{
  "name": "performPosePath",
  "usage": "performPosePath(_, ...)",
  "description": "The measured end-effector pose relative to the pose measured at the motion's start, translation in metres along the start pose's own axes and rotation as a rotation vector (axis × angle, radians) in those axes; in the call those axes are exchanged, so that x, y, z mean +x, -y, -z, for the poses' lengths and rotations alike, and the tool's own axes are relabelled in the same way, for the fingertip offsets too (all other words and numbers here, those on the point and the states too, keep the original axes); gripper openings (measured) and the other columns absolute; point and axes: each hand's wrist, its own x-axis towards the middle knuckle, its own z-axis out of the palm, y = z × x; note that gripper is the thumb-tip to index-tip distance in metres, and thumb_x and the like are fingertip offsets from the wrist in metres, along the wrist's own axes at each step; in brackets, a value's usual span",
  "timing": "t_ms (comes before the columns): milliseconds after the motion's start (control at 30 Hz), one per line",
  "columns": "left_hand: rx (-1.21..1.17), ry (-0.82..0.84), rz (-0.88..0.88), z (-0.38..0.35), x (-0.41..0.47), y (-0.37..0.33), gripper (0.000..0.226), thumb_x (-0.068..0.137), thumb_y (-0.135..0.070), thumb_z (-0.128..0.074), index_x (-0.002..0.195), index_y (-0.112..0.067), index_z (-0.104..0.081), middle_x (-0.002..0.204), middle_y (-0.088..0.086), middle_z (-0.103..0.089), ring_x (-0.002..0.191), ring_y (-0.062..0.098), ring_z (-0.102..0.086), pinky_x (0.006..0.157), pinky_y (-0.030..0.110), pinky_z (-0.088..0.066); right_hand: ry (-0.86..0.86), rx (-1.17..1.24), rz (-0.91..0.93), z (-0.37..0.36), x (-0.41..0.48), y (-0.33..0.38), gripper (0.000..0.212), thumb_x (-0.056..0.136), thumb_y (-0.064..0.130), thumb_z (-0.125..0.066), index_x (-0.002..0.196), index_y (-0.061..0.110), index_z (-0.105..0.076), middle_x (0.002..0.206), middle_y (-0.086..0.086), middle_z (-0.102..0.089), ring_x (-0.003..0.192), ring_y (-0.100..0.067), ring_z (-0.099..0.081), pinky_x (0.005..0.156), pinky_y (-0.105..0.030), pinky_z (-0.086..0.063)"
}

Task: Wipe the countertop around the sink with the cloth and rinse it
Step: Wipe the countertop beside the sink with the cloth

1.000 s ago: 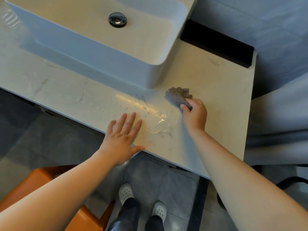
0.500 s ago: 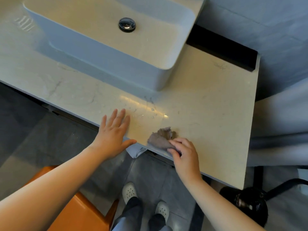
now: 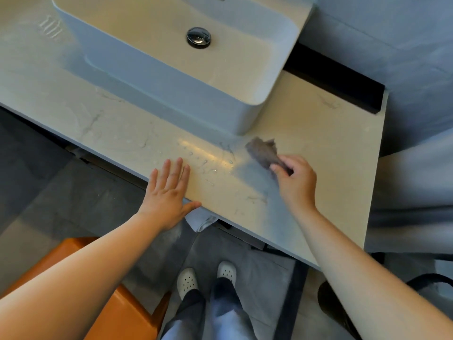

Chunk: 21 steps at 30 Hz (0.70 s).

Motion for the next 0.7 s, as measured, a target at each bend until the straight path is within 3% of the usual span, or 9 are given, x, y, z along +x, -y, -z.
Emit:
performPosePath(167,0.001,0.011,0.013,-0.001,0.003,0.000,0.093,0.084,-0.073,-0.019,0.145,-0.020,0.026,0.150,0.003,0.037,0.137,0.026,0.034,0.115,0.046,0.014,0.036,-0.090,-0.020,-0.027,0.066,-0.021,0.023,0.082,0.012,-0.067,0.104,0.008,-0.073,0.101,-0.007,-0.068,0.094,-0.021,-0.060,0.073,-0.019,-0.036)
performPosePath(300,0.000,0.019,0.017,-0.002,0.002,0.000,0.093,0.084,-0.072,-0.020,0.145,-0.020,0.027,0.149,0.003,0.038,0.136,0.026,0.036,0.114,0.046,0.017,0.042,-0.115,0.007,-0.051,0.070,-0.029,0.027,0.081,0.012,-0.066,0.108,0.008,-0.071,0.109,-0.008,-0.068,0.101,-0.027,-0.061,0.087,-0.032,-0.047)
performPosePath(433,-0.012,0.025,0.014,-0.001,0.001,-0.001,0.092,0.083,-0.072,-0.018,0.145,-0.020,0.026,0.149,0.002,0.038,0.136,0.026,0.036,0.115,0.047,0.016,0.056,-0.068,0.043,-0.060,0.033,-0.024,0.030,0.082,0.012,-0.067,0.112,0.009,-0.070,0.114,-0.007,-0.067,0.105,-0.026,-0.057,0.094,-0.031,-0.043)
performPosePath(700,-0.033,0.026,0.004,0.007,-0.002,0.000,0.094,0.082,-0.074,-0.021,0.147,-0.021,0.023,0.152,0.002,0.033,0.138,0.024,0.032,0.115,0.043,0.015,0.140,-0.074,0.184,-0.060,-0.069,-0.011,0.035,0.078,0.006,-0.073,0.112,0.015,-0.070,0.112,0.000,-0.069,0.102,-0.022,-0.057,0.090,-0.031,-0.040)
